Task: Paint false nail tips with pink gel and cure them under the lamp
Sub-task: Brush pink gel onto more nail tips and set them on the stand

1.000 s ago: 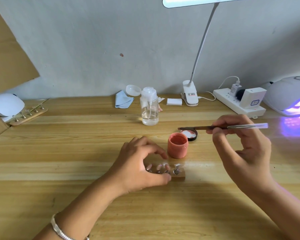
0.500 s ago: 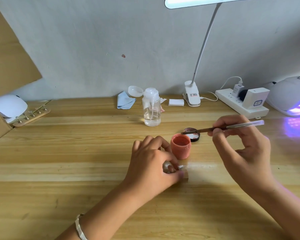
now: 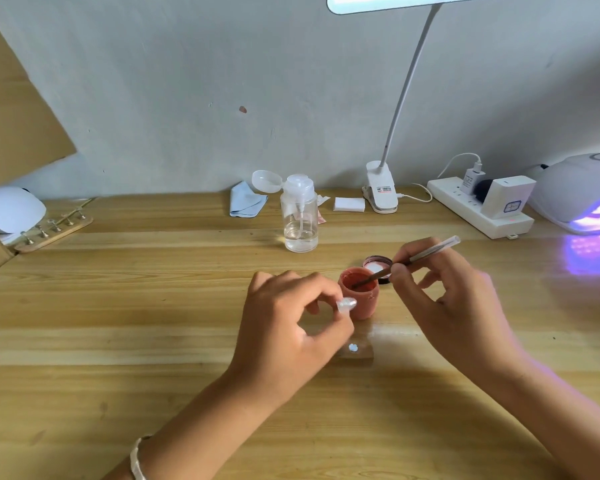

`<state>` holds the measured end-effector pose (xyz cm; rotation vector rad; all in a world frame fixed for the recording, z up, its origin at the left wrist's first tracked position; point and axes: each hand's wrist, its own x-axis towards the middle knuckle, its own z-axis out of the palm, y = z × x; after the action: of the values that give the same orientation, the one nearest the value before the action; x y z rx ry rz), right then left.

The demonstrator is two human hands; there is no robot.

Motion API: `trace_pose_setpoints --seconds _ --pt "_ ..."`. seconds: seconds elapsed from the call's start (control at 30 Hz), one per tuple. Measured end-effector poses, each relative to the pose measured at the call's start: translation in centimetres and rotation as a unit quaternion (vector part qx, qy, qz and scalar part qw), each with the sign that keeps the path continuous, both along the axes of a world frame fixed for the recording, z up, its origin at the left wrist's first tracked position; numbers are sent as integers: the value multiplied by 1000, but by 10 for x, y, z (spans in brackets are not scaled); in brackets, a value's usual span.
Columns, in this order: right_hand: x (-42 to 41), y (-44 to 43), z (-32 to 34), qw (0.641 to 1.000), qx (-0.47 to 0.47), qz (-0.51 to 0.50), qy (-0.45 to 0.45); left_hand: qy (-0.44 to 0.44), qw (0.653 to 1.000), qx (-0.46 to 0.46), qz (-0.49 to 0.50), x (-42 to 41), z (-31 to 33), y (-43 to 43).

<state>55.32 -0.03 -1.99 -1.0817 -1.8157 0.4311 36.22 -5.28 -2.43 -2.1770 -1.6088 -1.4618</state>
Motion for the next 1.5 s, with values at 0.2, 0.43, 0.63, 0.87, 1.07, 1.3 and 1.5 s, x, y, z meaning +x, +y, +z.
trace_pose_setpoints --seconds 0.2,0.43,0.63,0.87,1.07,1.3,1.5 --pt "-1 0 -1 999 -9 -4 -34 -209 974 -73 -34 -11 -2 6" --pt "1 0 1 999 19 -12 26 -328 933 -133 -62 -14 -2 8" --pt "8 4 5 978 9 36 205 -328 928 -159 -79 -16 -3 9" --pt "10 4 12 933 -32 109 341 -346 912 -190 -110 -16 -7 9" --pt "5 -2 12 930 -37 161 329 -310 925 -175 -129 -17 -9 10" --pt "4 -2 11 929 -50 169 326 -315 920 -179 -148 -17 -9 10" --pt "4 -2 10 929 -64 174 321 -321 916 -182 -156 -17 -10 11"
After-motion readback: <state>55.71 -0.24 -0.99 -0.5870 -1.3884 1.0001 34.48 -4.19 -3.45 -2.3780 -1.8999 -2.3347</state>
